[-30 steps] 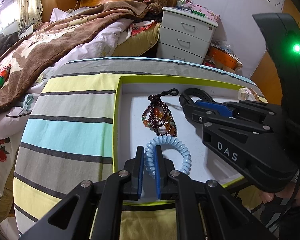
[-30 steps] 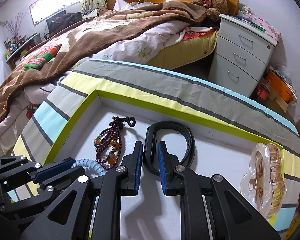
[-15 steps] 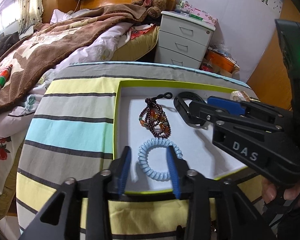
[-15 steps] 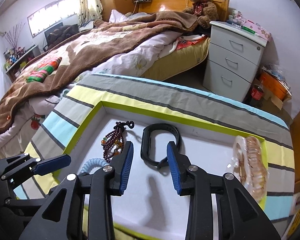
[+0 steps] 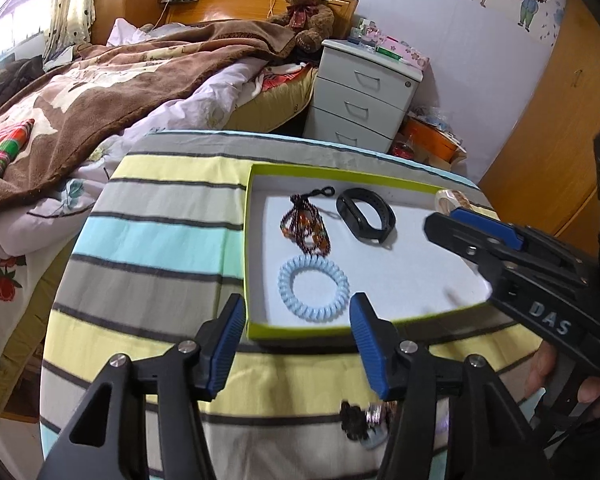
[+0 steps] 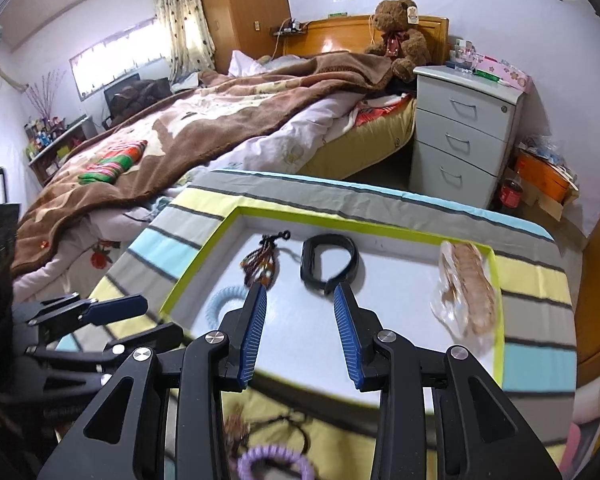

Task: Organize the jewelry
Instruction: 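Grasp the purple coil hair tie on the bedspread with the right gripper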

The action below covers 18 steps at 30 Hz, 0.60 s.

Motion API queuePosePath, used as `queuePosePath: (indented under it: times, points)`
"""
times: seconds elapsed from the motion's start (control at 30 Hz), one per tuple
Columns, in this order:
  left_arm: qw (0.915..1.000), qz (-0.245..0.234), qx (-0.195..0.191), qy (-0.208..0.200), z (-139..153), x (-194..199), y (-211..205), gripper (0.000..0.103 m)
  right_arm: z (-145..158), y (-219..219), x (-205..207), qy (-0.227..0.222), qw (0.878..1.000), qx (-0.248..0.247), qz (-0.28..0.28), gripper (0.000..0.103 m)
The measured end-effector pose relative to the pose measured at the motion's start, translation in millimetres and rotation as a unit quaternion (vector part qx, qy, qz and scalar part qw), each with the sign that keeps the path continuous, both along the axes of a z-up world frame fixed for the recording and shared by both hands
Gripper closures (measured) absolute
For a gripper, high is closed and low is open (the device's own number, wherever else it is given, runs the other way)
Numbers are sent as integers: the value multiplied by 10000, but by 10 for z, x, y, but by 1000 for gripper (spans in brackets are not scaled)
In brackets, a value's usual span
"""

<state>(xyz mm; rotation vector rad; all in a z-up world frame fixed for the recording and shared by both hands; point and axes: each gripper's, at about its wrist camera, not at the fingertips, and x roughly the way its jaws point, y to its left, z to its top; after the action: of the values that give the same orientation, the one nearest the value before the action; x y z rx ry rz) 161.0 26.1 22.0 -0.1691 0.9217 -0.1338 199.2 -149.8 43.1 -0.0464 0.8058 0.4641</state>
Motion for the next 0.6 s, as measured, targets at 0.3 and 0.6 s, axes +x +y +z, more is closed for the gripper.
queuePosePath:
  times: [0.3, 0.6]
  points:
    - [9997, -117, 213, 86, -1, -338, 80, 37, 30, -234, -582, -240, 9994, 237, 23, 43]
    - [9991, -181, -318, 209, -98, -562, 140, 37, -346, -252, -991, 7, 9994, -247, 225, 42]
